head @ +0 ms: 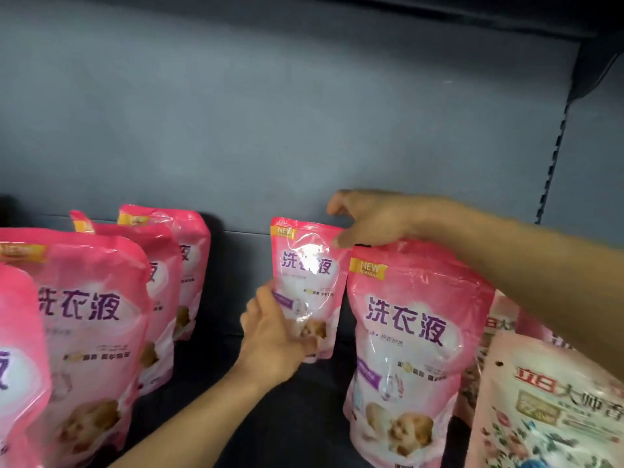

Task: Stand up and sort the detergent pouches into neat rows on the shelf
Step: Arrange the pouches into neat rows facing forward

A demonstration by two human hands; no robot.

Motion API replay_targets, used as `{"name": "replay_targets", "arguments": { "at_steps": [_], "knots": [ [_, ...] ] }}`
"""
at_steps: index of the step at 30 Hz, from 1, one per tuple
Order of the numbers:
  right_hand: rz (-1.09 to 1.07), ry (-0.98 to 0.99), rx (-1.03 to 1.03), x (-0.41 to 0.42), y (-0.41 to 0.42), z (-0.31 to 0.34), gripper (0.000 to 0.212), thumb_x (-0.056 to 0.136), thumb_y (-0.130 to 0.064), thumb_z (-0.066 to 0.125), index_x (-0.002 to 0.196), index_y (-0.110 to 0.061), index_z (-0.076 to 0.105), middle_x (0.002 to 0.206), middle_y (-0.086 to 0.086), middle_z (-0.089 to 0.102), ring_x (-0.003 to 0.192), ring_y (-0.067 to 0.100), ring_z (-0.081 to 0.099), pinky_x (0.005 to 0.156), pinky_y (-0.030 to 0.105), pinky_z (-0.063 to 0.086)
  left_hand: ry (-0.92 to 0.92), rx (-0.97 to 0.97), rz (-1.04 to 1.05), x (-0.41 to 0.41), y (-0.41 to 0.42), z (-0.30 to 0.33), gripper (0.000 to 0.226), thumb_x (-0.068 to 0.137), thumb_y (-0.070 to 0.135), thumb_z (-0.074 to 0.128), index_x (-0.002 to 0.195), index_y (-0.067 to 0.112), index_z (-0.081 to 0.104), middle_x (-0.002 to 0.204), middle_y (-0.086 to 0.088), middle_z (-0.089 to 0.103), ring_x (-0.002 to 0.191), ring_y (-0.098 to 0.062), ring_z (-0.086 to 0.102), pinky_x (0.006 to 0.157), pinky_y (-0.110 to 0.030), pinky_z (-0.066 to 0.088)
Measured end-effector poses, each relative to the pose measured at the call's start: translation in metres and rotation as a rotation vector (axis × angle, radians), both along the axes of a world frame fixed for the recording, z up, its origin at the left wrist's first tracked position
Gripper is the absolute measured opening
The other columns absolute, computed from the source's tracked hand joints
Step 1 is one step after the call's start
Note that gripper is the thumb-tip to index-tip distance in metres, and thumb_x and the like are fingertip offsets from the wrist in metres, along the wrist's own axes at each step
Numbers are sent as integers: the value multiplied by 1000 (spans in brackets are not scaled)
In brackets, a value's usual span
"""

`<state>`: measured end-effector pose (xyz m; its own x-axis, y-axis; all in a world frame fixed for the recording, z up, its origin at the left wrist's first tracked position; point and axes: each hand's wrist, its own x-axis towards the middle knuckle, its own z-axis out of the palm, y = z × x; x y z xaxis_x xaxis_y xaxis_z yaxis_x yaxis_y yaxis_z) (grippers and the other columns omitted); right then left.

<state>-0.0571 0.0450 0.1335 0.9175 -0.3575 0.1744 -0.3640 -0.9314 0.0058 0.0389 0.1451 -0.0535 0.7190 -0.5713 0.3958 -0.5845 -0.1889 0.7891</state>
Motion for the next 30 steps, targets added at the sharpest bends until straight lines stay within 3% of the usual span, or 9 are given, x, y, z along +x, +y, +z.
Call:
{"name": "replay_targets", "arguments": {
  "at_steps": [3, 6, 9, 12, 16, 20, 23, 27, 30],
  "knots": [
    [28, 123, -117, 40, -20, -4, 48, 85, -26, 64, 125, -5, 48, 126, 11, 56, 111, 27, 56, 92, 36, 48, 56, 58, 67, 14, -14, -10, 104, 63, 27, 82, 140, 20, 11, 133, -1, 27, 127, -21, 25, 101, -30, 31],
    [35, 158, -171, 60, -30, -8, 32, 86, -17, 60, 112, 2, 58, 103, 16, 63, 84, 23, 55, 58, 25, 40, 67, 63, 112, 24, -28, -19, 102, 60, 32, 83, 135, 21, 16, 128, -1, 32, 122, -21, 32, 102, -33, 35],
    [46, 152, -224, 66, -32, -8, 11, 90, -9, 53, 85, 0, 56, 82, 16, 55, 70, 20, 43, 45, 19, 29, 108, 48, 83, 29, -39, -28, 103, 45, 46, 84, 123, 29, 19, 117, 4, 42, 112, -20, 47, 94, -39, 48],
    [80, 113, -250, 69, -30, -4, 22, 90, -6, 54, 69, -8, 47, 58, 3, 37, 51, 14, 31, 39, 11, 28, 154, 75, 82, 25, -44, -33, 98, 46, 50, 84, 116, 30, 18, 113, 4, 46, 101, -19, 56, 84, -41, 53],
    [130, 83, -270, 79, -19, 0, 40, 91, -7, 55, 56, -15, 38, 57, -4, 36, 59, 15, 36, 42, 10, 29, 93, 68, 216, 27, -40, -34, 88, 62, 48, 78, 117, 24, 13, 118, -1, 42, 108, -23, 53, 85, -44, 52],
    [149, 65, -209, 97, -6, 2, 33, 91, -12, 59, 61, -19, 46, 67, -4, 49, 75, 16, 46, 50, 13, 31, 73, 61, 281, 41, -24, -35, 98, 65, 38, 76, 128, 31, 2, 126, -6, 41, 115, -27, 50, 87, -44, 50],
    [156, 57, -197, 105, 1, 2, 8, 91, -12, 58, 90, -7, 65, 87, 3, 55, 81, 17, 48, 53, 21, 34, 81, 79, 286, 56, -13, -35, 102, 67, 33, 75, 136, 29, 0, 127, -8, 42, 115, -28, 50, 90, -42, 48],
    [122, 95, -242, 111, 10, -1, 23, 93, -14, 54, 111, -2, 63, 93, 3, 55, 84, 17, 49, 57, 23, 37, 94, 139, 277, 68, -7, -36, 96, 68, 31, 72, 137, 22, 6, 121, -8, 47, 112, -27, 51, 92, -44, 48],
    [95, 103, -239, 116, 10, -2, 27, 94, -11, 52, 117, -2, 62, 106, 8, 63, 89, 19, 54, 74, 27, 45, 98, 153, 279, 67, -9, -37, 91, 70, 30, 69, 138, 19, 8, 121, -8, 46, 113, -27, 50, 94, -43, 46]
  ]
}}
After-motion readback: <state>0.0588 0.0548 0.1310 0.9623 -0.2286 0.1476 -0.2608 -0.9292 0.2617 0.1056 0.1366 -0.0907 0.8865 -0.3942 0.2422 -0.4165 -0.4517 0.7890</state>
